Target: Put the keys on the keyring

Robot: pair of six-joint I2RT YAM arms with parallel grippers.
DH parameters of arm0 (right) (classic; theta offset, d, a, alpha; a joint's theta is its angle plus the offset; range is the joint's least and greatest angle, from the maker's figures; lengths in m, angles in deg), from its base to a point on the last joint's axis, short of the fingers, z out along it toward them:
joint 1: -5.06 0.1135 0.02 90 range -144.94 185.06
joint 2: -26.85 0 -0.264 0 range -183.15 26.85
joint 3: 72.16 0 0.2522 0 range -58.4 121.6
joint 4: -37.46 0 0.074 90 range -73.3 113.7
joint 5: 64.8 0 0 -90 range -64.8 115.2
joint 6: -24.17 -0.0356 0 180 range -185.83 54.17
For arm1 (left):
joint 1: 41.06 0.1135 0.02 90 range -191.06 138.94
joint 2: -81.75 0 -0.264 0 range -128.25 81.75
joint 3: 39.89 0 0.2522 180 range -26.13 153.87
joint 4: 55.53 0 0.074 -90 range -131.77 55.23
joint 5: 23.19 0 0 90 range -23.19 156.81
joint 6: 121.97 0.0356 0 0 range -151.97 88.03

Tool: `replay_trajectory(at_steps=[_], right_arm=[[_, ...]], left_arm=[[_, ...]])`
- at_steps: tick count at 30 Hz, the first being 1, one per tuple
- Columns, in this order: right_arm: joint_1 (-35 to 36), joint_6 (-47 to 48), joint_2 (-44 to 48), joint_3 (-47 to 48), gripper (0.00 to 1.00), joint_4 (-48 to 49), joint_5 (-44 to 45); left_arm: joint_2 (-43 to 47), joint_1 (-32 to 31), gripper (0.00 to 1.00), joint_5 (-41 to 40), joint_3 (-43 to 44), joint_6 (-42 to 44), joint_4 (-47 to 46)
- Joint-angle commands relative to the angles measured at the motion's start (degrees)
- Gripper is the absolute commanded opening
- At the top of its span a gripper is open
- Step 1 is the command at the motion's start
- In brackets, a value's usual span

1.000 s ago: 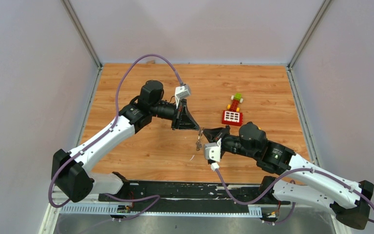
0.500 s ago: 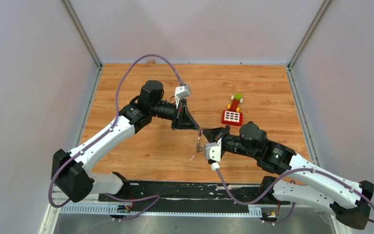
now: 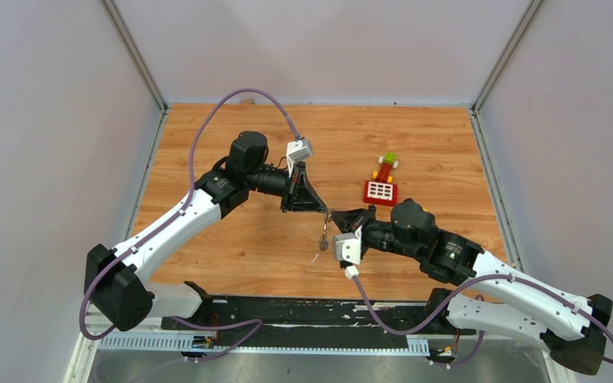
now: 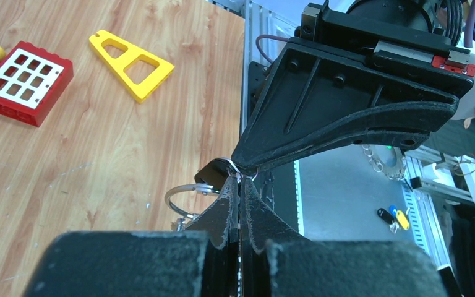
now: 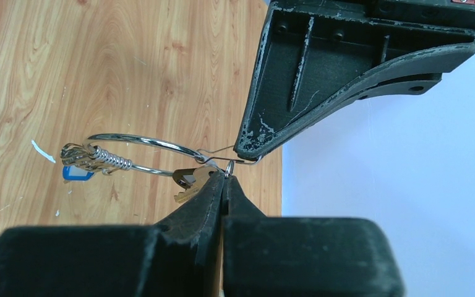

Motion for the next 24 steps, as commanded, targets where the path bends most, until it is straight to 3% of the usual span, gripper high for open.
replay_trajectory(at_steps=[1,24], right_arm=[[0.7,-1.3,-0.2,2.7,0.00,2.7,-0.3],[0.8,-2.3,-0.6,3.0,0.00,3.6,0.7]], left_arm=[[0.4,-0.3,0.00,0.9,0.7,-0.3,-2.3],[0.4,-0.6,0.00,1.1,0.3,-0.3,-2.7]])
